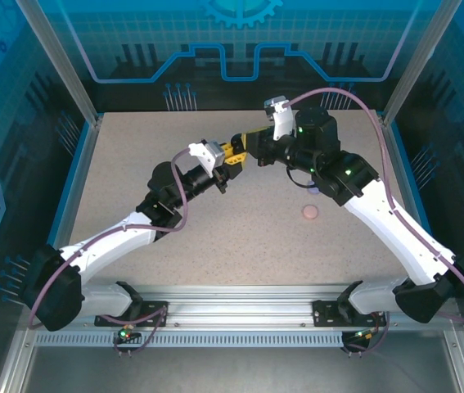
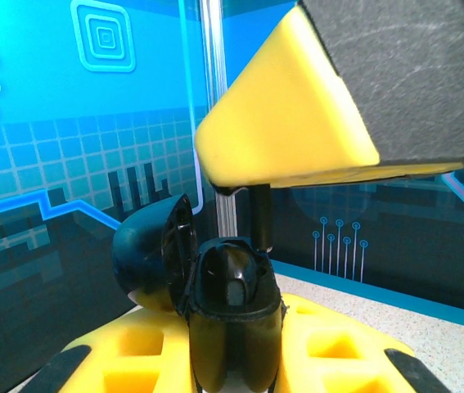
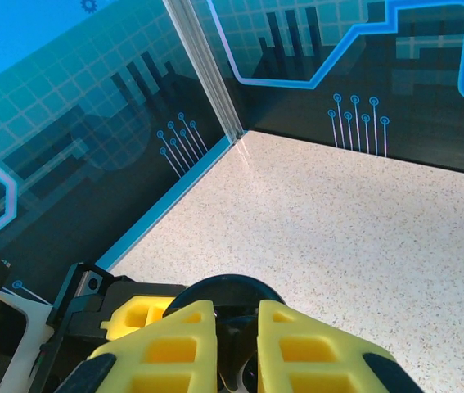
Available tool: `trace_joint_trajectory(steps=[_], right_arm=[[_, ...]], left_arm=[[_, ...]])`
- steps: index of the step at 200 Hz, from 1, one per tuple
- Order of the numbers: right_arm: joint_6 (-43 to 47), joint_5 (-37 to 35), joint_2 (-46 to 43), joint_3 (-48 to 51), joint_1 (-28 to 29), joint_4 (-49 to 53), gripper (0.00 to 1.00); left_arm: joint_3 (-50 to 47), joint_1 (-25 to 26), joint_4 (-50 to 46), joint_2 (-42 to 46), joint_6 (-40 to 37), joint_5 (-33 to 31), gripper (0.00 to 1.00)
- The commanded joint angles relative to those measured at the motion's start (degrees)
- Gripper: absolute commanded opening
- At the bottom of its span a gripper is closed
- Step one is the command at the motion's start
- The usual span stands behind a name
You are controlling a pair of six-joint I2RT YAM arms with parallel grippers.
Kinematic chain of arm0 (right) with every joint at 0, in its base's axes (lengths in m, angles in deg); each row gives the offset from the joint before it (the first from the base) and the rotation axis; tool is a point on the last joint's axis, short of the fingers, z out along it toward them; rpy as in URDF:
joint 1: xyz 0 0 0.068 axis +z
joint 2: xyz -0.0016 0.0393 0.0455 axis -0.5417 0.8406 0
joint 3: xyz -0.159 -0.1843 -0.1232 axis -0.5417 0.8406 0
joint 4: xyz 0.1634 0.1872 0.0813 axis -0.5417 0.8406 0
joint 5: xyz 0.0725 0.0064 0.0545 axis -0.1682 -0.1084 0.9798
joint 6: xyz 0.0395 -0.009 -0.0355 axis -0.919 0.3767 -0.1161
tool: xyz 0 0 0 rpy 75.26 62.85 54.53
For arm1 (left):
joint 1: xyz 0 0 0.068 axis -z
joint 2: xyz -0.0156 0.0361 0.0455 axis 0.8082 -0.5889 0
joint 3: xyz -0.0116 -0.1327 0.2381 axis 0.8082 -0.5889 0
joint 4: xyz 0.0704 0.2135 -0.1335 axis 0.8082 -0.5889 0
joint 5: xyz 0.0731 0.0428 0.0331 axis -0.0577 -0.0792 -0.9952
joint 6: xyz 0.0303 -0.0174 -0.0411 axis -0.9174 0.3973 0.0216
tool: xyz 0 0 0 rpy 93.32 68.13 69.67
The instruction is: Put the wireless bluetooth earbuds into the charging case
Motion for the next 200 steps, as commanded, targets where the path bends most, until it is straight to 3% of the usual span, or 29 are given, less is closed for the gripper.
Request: trace_joint_trajectory(steps=[1, 200], right_arm=[[0.63, 0.42, 0.44, 0.2, 0.75, -2.14, 0.15], [1.4, 1.29, -0.58, 4.29, 1.24, 1.14, 0.12]], left_arm=[[1.88, 0.54, 0.28, -0.53, 0.47, 1.19, 0.0], [2.67, 0.5, 0.38, -0.74, -0.59, -0.42, 0.0]])
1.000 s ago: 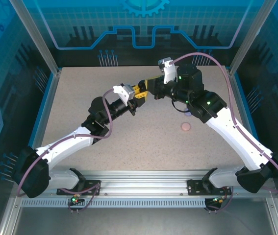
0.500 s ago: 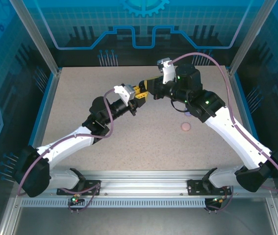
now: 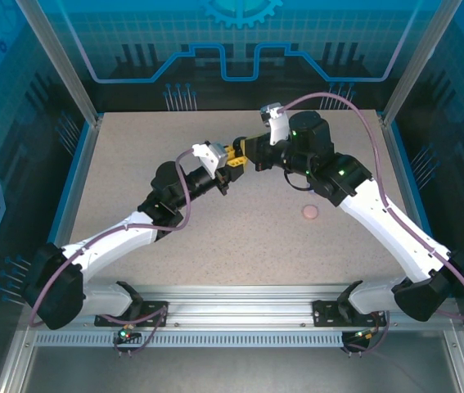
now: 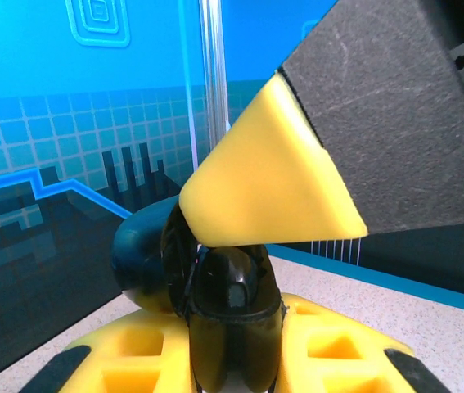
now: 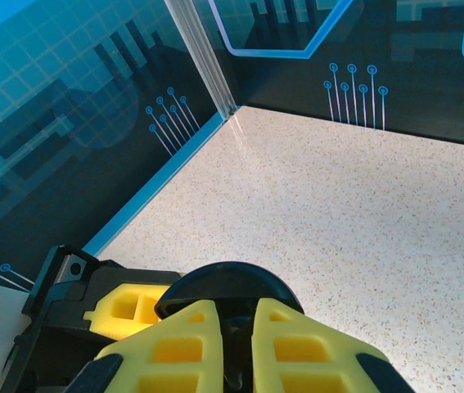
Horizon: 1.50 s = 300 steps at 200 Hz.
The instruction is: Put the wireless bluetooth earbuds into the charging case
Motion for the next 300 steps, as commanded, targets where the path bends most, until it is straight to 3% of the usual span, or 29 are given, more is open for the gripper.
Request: trace_joint_trajectory(steps=[1, 53, 76, 93, 114, 172, 226, 300], right_arm=[[1.36, 0.91, -1.15, 1.36, 1.26, 1.3, 0.12], [0.79, -0.49, -1.08, 0.95, 1.29, 1.9, 0.2], [-0.69, -2.24, -0.34, -1.03, 1.06, 2.14, 0.33], [-2.41, -3.07, 0.15, -2.85, 0.44, 1.88, 0.49], [-4.55, -2.18, -0.19, -3.8, -0.68, -0.07, 0.58], [-8.7, -0.17, -2.7, -3.64, -4.43, -1.35, 0.73], [-12.52, 1.07, -2.34, 0.27, -10.56, 1.88, 0.8], [-11.99, 3.79, 7.21, -1.17, -14.49, 11.75, 0.81]], left_arm=[[2.64, 0.31, 2.49, -0.11, -0.52, -0.39, 0.0], [2.64, 0.33, 2.44, -0.33, -0.2, -0.25, 0.0], [2.39, 0.27, 2.44, -0.34, 0.0, -0.14, 0.0], [2.23, 0.35, 2.35, -0.36, 0.17, -0.04, 0.0], [1.86, 0.28, 2.44, -0.35, 0.4, -0.13, 0.0], [1.44, 0.31, 2.79, -0.24, 0.38, -0.18, 0.0], [0.92, 0.28, 2.43, -0.03, -0.4, -0.15, 0.0], [-0.83, 0.31, 2.41, -0.14, -2.85, -1.01, 0.0]])
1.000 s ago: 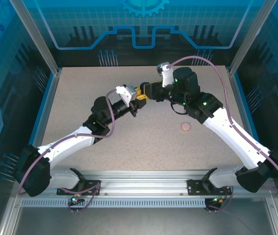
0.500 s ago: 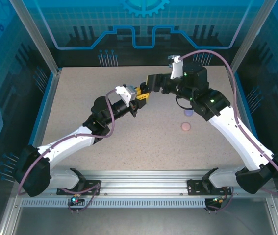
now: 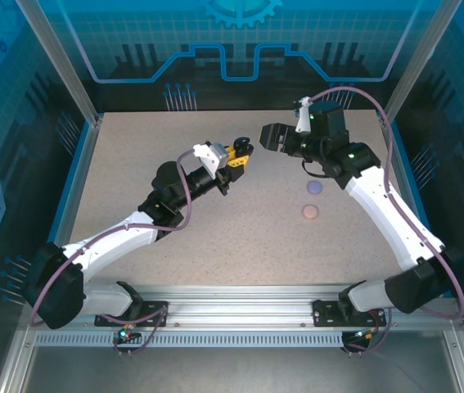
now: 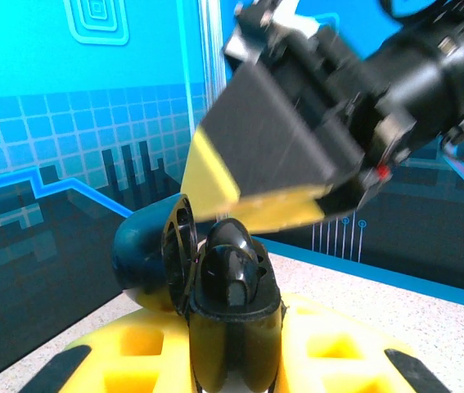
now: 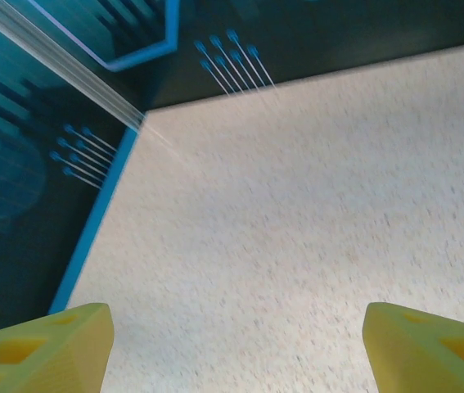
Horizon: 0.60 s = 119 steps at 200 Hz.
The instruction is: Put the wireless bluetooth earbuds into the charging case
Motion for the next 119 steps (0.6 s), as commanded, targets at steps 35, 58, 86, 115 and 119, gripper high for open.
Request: trace_joint_trajectory(steps=[35, 58, 86, 115, 119], right_arm=[[3.32, 1.69, 8.35, -5.92, -1.11, 11.05, 0.8], [4.52, 0.7, 11.27, -9.56, -1.12, 14.05, 0.8], [4.74, 0.15, 14.22, -13.93, -1.15, 15.62, 0.8], [4.31, 1.63, 17.52, -18.58, -1.12, 16.03, 0.79], [4.31, 1.74, 18.03, -19.31, -1.08, 16.15, 0.79]], left_arm=[[-2.25, 0.19, 3.19, -1.23, -2.79, -1.23, 0.0], [-3.13, 0.2, 3.89, -2.45, -2.77, -1.32, 0.0], [-3.73, 0.21, 4.31, -3.64, -2.13, -0.92, 0.0], [-3.99, 0.21, 4.17, -4.21, -1.83, -0.14, 0.0], [-4.01, 0.21, 4.18, -4.18, -1.81, -0.04, 0.0]])
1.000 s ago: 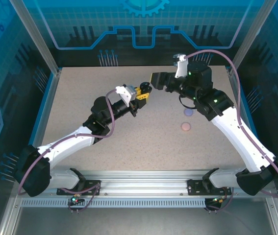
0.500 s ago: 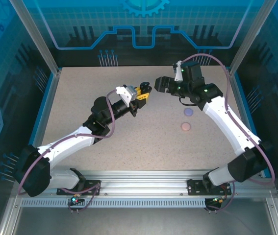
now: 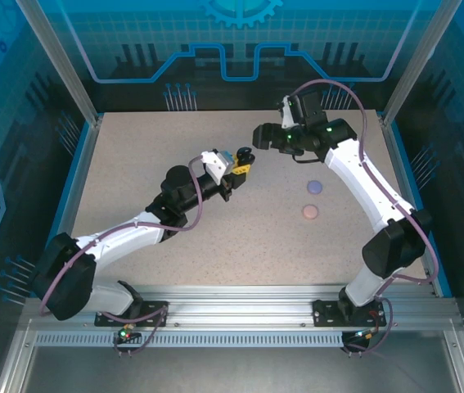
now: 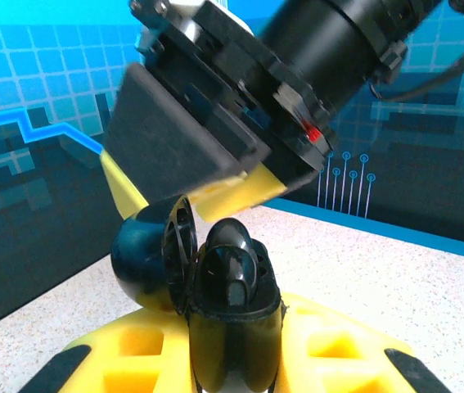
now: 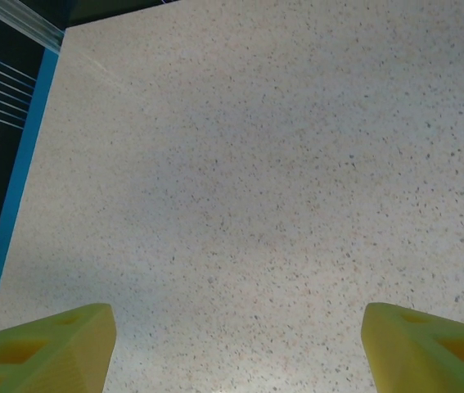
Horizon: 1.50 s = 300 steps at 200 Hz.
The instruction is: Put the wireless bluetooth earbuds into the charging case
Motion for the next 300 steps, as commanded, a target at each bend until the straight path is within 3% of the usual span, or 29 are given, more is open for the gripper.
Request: trace_joint_trajectory(steps=[1, 90, 182, 300], right_arm=[[0.75, 1.44, 2.91, -4.47, -0.64, 2.52, 0.79], [3.92, 2.98, 14.04, -19.85, 3.07, 10.04, 0.77], [5.67, 2.9, 10.02, -14.2, 5.85, 10.97, 0.76], [4.26, 3.34, 1.9, -6.65, 5.42, 9.31, 0.75]], left_arm=[[-0.63, 0.19, 2.71, -0.21, -0.52, 0.46, 0.0], [0.0, 0.23, 2.84, -1.13, 0.21, 0.79, 0.0], [0.53, 0.19, 2.78, -1.66, -0.65, -0.64, 0.0], [1.2, -0.28, 3.39, -2.27, -0.25, -1.37, 0.0]])
